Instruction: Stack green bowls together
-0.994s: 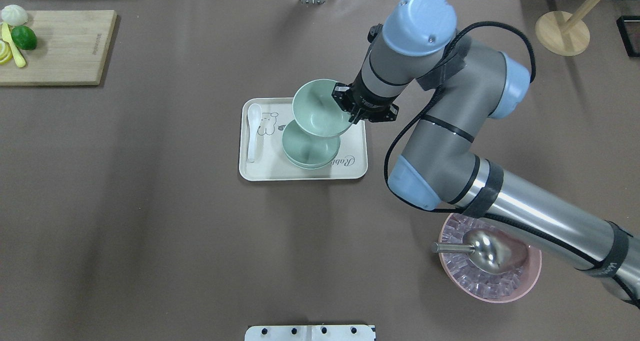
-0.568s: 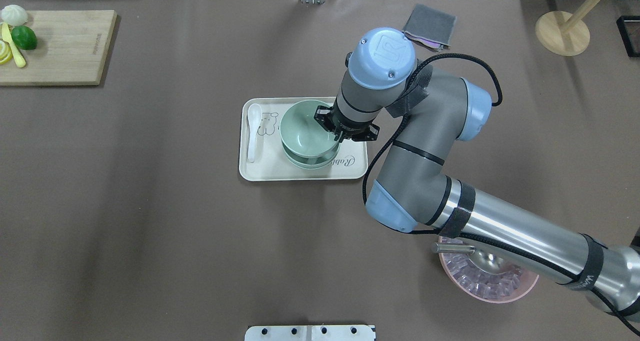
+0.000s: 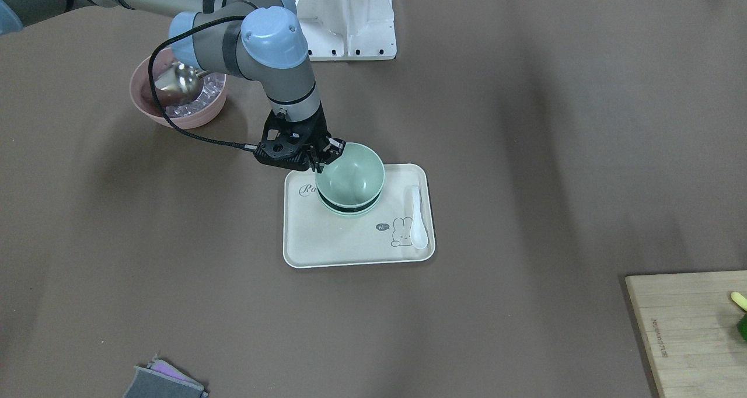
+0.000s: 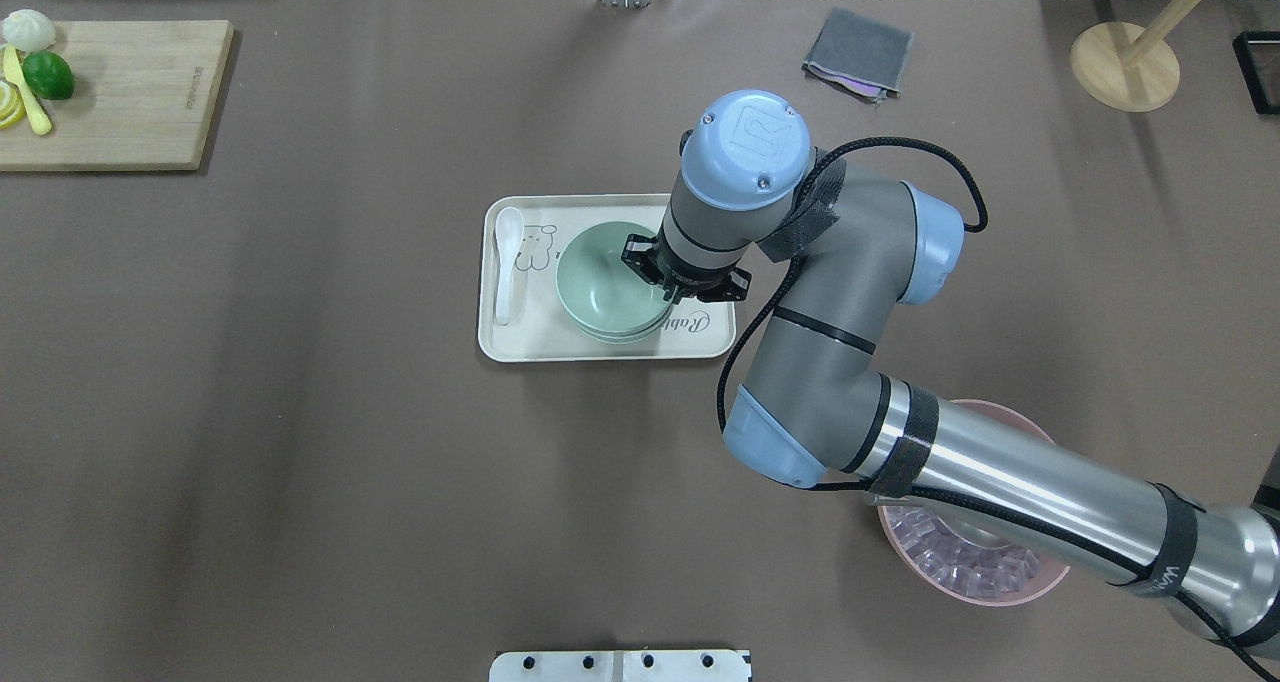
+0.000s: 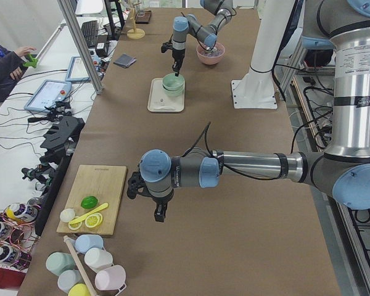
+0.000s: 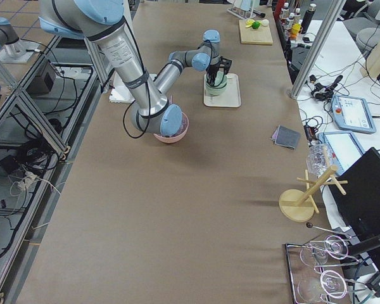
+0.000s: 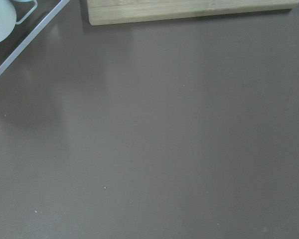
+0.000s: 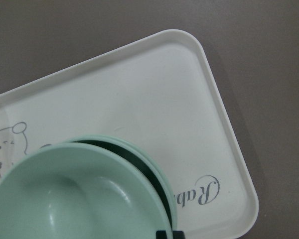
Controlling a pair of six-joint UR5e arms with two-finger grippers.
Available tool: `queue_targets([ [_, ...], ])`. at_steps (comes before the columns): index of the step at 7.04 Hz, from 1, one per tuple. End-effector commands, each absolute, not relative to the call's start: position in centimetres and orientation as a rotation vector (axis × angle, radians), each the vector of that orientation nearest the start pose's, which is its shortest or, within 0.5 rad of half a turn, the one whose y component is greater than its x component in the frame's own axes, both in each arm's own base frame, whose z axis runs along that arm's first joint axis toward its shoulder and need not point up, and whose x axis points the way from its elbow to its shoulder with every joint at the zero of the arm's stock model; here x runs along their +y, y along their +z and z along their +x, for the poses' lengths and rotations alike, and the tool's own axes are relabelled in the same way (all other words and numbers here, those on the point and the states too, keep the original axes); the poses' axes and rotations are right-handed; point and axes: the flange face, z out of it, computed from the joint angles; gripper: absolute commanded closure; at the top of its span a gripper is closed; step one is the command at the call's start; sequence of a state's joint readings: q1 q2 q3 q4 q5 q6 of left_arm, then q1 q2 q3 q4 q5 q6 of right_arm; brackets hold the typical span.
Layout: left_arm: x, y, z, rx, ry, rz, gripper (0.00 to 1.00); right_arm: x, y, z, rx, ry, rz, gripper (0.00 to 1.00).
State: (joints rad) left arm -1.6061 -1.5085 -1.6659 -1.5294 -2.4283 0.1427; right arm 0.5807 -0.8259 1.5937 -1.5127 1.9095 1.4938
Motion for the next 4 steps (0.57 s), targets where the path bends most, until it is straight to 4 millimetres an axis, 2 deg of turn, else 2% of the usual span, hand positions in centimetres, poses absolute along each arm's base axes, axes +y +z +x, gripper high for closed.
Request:
queue_targets([
  [1,-46.14,64.01,-7.43,0.855,0.097,0.068,0.01,-47.41,19.78,-53.89,-0.867,0.337,-0.031,1.00],
  [4,-46.07,64.08,-7.43,0.855,0.096,0.066,0.01,-47.50,19.98,-54.00,-0.863,0.337,-0.031,1.00],
])
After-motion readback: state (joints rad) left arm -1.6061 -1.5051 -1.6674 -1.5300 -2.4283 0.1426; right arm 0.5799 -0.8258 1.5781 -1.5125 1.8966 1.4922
